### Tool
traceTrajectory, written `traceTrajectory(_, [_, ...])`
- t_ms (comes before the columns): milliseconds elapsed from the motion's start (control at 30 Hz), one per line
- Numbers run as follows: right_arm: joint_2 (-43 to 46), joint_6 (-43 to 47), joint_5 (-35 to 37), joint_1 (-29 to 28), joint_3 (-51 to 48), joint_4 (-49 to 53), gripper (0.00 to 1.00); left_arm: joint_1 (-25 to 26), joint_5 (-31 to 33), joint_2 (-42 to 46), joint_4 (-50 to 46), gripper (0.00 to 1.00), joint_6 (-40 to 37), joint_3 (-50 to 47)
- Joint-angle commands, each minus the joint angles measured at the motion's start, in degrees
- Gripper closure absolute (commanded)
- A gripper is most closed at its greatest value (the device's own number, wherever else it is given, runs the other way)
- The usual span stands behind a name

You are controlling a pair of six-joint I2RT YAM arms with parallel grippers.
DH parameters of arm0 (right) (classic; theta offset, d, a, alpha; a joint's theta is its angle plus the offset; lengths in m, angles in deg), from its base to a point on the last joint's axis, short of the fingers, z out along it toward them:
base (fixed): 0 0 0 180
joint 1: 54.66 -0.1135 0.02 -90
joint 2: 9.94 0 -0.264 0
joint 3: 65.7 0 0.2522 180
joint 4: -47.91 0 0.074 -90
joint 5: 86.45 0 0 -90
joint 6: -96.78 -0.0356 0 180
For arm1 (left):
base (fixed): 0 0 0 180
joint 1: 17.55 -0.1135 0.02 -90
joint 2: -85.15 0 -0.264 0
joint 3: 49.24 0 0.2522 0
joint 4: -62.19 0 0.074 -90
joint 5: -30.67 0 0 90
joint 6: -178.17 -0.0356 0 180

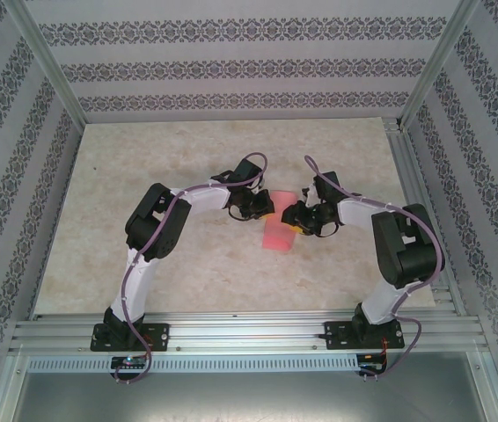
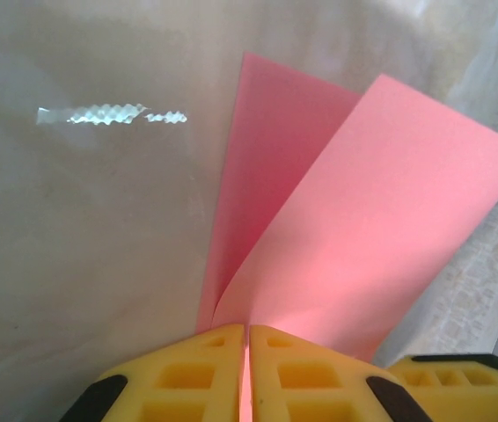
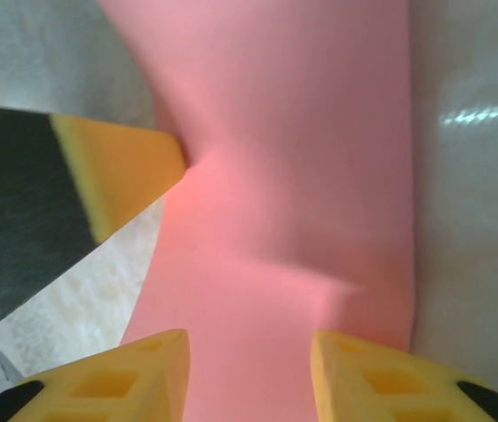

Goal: Fold a paper plane with a square sheet of paper (pick it up from the middle)
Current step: Fold the square sheet of paper in half at the center of the table.

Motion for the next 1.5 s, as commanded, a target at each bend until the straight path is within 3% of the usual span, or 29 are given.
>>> traceTrajectory(0, [2.0, -1.2, -3.8, 0.7, -2.4, -3.7, 0.58, 0.8, 0.8, -2.3, -2.5, 0.87, -1.2, 1.0])
traceTrajectory(100, [1.0, -2.1, -5.8, 0.7, -4.2, -6.5, 0.58, 0.8, 0.5, -2.5, -2.5, 0.87, -1.1, 1.1])
traceTrajectory(367, [-3.2, 0.6, 0.2, 1.4, -5.7, -2.9, 0.58, 0.8, 0.5, -2.6, -2.9, 0.87, -1.3, 1.6])
traceTrajectory(700, [7.8, -2.1, -5.8, 1.5, -7.9, -4.6, 0.56, 0.8, 0.4, -2.7, -3.1, 0.87, -1.5, 1.8])
traceTrajectory(867, [4.7, -4.3, -8.5, 1.5, -11.1, -9.8, 0.56, 0.8, 0.2, -2.7, -3.0, 0.87, -1.4, 1.8])
traceTrajectory(1067, [-0.2, -2.6, -5.0, 1.5, -11.9, -8.5, 0.57, 0.8, 0.2, -2.7, -3.0, 0.87, -1.4, 1.8])
traceTrajectory(1300, [7.5, -2.8, -6.9, 1.5, -10.9, -5.8, 0.57, 0.8, 0.2, -2.7, -3.2, 0.87, -1.6, 1.9])
traceTrajectory(1467, [9.5, -5.5, -10.9, 0.9, -13.5, -9.9, 0.56, 0.8, 0.2, -2.7, -3.2, 0.87, -1.6, 1.9])
